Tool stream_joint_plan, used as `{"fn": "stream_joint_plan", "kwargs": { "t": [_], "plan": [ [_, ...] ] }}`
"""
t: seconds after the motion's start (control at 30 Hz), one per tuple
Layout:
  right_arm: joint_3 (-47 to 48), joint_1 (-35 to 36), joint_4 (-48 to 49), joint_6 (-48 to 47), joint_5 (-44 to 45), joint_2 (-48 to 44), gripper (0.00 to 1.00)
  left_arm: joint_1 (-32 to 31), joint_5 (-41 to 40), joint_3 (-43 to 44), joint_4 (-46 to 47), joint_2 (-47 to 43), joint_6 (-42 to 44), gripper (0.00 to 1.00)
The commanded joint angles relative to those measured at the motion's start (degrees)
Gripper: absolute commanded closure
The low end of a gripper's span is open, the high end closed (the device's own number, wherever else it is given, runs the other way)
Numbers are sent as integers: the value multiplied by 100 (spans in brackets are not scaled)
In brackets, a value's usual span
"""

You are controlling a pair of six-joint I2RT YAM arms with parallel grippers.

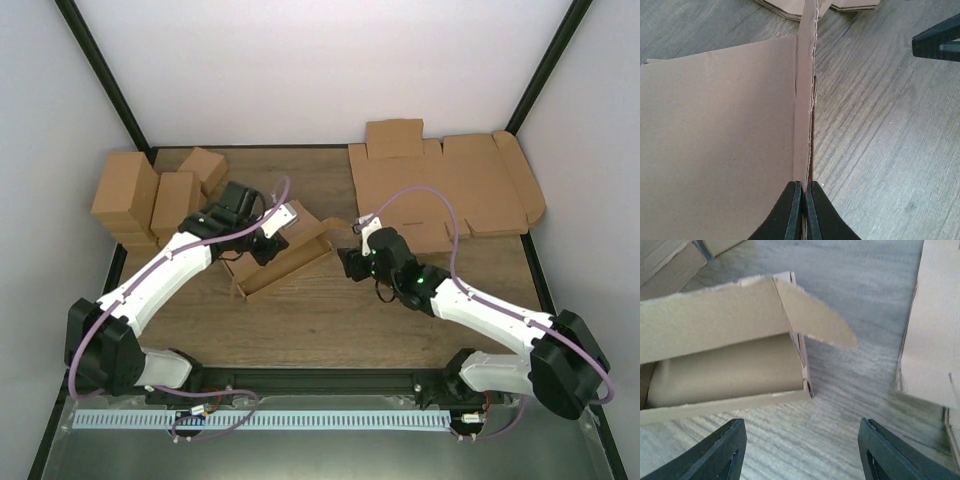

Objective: Fold the paper box

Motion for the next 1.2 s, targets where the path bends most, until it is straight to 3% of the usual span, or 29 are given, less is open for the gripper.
{"fn": "stream_joint_plan", "kwargs": {
  "t": [0.0, 0.3, 0.4, 0.5, 0.6, 0.63, 0.83, 1.17],
  "plan": [
    [4, -242, -23, 286, -355, -13, 36, -68, 7, -312, -107, -79, -142, 96],
    [112, -1214, 371, 676, -2001, 266, 36, -71, -31, -478, -10, -293, -301, 96],
    [-28, -1597, 716, 1020, -2475, 404, 41, -70, 21, -304, -20, -370, -356, 96],
    [-115, -1999, 1066, 1446, -2961, 663, 64, -71, 66, -203, -60, -398, -367, 96],
    [-85, -2282, 1364, 1856, -3449, 1076, 95, -70, 102, -187, -50, -407, -380, 96],
    [-52, -2326, 1453, 1988, -3617, 1236, 99, -71, 121, -195, -37, -412, -390, 96],
    [-5, -2374, 2457, 2719, -4726, 2202, 99, -71, 231, -218, 48, -455, -461, 96],
    [284, -2339, 3378, 3378, -5390, 3150, 99, -71, 277, -217, 45, -471, -426, 96]
  ]
}}
